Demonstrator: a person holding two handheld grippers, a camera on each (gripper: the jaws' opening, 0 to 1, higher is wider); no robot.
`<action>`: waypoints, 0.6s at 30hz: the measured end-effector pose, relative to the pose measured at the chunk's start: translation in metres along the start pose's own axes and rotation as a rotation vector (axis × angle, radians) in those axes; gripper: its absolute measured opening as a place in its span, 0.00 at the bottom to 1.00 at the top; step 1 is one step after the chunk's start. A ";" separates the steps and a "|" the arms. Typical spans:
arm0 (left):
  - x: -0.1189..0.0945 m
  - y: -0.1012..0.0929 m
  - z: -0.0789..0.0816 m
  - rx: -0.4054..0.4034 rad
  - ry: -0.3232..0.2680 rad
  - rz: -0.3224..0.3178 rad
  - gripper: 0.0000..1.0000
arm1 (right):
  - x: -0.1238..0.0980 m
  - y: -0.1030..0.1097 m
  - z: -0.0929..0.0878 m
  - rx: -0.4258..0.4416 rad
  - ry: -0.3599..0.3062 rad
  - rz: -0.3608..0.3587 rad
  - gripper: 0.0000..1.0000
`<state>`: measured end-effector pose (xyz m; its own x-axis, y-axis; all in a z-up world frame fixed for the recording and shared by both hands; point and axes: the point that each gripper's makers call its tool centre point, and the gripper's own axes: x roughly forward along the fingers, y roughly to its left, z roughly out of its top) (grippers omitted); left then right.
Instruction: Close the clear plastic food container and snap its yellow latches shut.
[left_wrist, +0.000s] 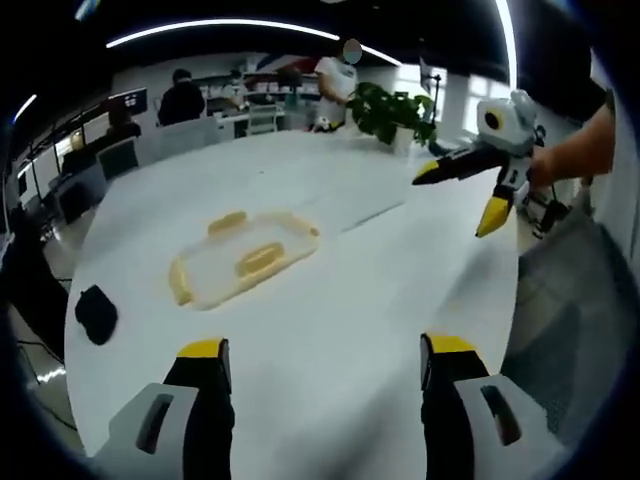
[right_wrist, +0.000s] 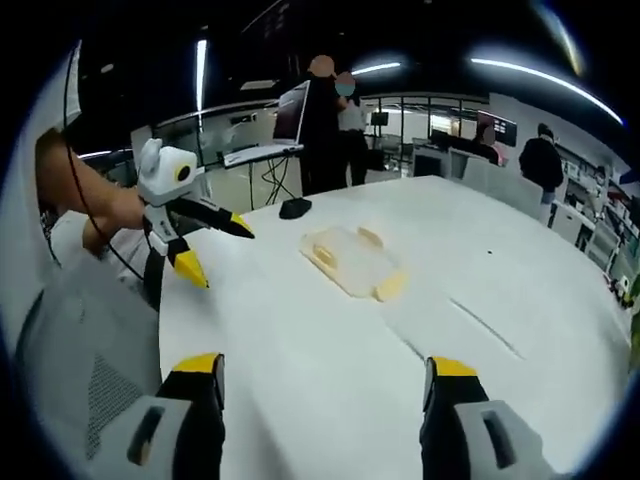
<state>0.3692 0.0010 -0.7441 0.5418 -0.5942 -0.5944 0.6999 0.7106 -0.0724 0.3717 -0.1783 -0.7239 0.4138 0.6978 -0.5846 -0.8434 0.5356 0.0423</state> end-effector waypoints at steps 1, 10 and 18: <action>0.000 0.002 0.001 -0.001 -0.001 -0.001 0.76 | 0.002 0.000 0.001 -0.005 0.002 0.005 0.81; 0.003 0.021 0.004 0.017 0.010 -0.001 0.75 | 0.018 -0.004 0.010 -0.056 0.019 0.036 0.80; 0.004 0.032 0.002 0.050 0.038 -0.011 0.73 | 0.028 -0.012 0.013 -0.091 0.037 0.053 0.78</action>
<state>0.3949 0.0207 -0.7473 0.5164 -0.5869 -0.6236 0.7286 0.6837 -0.0402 0.3978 -0.1583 -0.7301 0.3564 0.7051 -0.6130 -0.8921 0.4518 0.0010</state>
